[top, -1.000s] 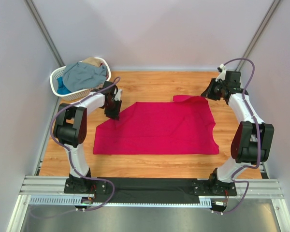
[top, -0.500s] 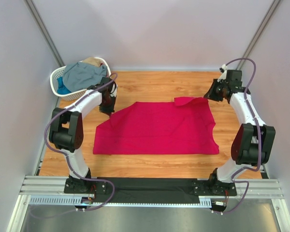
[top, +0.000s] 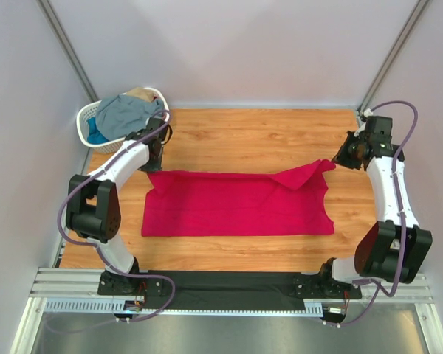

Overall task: Fold and stack the t-shirts
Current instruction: Fold the tshirt

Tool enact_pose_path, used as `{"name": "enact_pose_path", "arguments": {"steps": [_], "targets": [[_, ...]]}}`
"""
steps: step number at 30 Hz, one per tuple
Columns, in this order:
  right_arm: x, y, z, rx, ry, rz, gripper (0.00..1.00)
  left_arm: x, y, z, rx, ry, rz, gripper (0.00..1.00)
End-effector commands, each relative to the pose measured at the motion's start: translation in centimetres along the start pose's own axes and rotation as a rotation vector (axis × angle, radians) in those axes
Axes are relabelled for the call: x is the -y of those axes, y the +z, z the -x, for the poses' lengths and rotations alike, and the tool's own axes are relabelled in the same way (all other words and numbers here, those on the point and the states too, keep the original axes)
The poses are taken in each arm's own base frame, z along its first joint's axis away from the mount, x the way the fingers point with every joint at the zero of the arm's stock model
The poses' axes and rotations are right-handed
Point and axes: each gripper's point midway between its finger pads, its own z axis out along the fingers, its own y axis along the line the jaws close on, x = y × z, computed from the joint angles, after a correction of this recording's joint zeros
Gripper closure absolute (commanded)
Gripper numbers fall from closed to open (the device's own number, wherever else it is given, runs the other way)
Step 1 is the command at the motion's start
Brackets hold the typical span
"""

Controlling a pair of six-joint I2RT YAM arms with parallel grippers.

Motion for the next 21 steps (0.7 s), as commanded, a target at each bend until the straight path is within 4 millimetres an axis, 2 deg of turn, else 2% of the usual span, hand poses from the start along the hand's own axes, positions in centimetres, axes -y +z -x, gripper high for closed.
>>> {"name": "enact_pose_path", "arguments": {"steps": [1,6,9,13,14,16,17,21], "targets": [[1.4,-1.6,-2.0,-0.029,0.045,-0.055,1.00,-2.5,-0.4,-0.2,0.006,-0.037,0.100,1.00],[1.9,-2.8,-4.2,-0.051,0.074,-0.064,1.00,-2.2,0.2,-1.6,-0.034,-0.030,0.085,1.00],[2.2,-3.4,-5.0,-0.065,0.089,-0.068,1.00,-2.7,-0.2,-1.3,-0.015,-0.032,0.100,1.00],[1.6,-4.6,-4.6,-0.034,0.097,-0.042,1.00,-3.8,-2.2,2.3,0.124,-0.069,0.118,1.00],[1.1,-4.7,-4.3,-0.021,0.111,-0.023,1.00,-3.7,-2.5,3.9,0.187,-0.088,0.107,1.00],[0.3,-4.8,-4.0,-0.012,0.119,0.020,1.00,-3.5,-2.6,5.1,0.238,-0.065,0.091,1.00],[0.2,-4.8,-3.8,-0.007,0.122,0.022,1.00,-3.5,-2.7,6.1,0.279,-0.069,0.087,1.00],[0.1,-4.6,-3.0,0.029,0.114,0.036,1.00,-2.5,-2.2,8.3,0.362,-0.017,0.040,1.00]]}}
